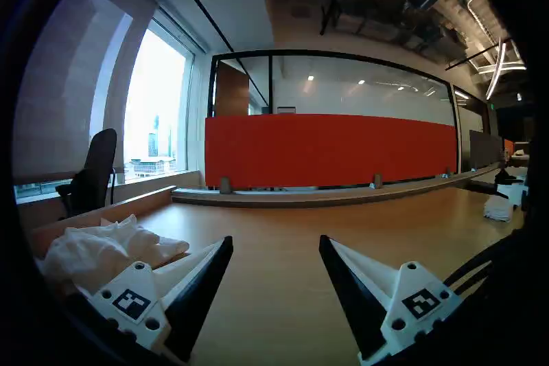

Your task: Fold towel

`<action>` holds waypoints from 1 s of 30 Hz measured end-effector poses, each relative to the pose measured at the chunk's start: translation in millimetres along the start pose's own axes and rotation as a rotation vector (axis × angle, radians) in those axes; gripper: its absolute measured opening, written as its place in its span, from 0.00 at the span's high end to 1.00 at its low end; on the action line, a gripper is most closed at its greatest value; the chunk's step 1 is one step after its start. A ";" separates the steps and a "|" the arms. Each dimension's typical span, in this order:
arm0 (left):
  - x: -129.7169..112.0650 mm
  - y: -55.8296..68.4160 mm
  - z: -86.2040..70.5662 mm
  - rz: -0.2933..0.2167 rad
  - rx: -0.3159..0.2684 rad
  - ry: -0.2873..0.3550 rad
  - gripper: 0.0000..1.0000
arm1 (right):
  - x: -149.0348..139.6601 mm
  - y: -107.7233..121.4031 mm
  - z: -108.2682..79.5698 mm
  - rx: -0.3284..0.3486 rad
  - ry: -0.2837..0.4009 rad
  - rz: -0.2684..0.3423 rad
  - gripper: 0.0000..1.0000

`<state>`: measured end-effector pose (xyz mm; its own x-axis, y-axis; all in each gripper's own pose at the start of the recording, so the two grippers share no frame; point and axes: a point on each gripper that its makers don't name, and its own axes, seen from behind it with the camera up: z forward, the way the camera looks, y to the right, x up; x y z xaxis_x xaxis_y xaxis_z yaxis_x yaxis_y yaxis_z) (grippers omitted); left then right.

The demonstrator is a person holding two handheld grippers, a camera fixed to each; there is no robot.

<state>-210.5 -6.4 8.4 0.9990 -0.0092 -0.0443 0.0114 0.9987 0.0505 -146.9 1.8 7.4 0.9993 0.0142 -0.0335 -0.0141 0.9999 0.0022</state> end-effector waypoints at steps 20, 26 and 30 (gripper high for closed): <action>4.8 -1.2 -1.6 0.000 0.000 -0.002 0.07 | 0.3 0.0 0.4 0.000 0.000 0.000 0.01; 5.1 -1.7 -1.4 0.000 0.000 -0.002 0.07 | -0.2 0.0 -0.2 0.000 0.000 0.000 0.01; 5.3 -2.0 -1.1 -0.001 -0.001 -0.002 0.07 | -0.3 -0.2 -0.1 0.000 0.000 0.000 0.01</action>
<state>-205.3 -8.5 6.9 0.9991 -0.0100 -0.0422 0.0121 0.9987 0.0494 -147.3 1.6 7.3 0.9993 0.0142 -0.0333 -0.0141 0.9999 0.0023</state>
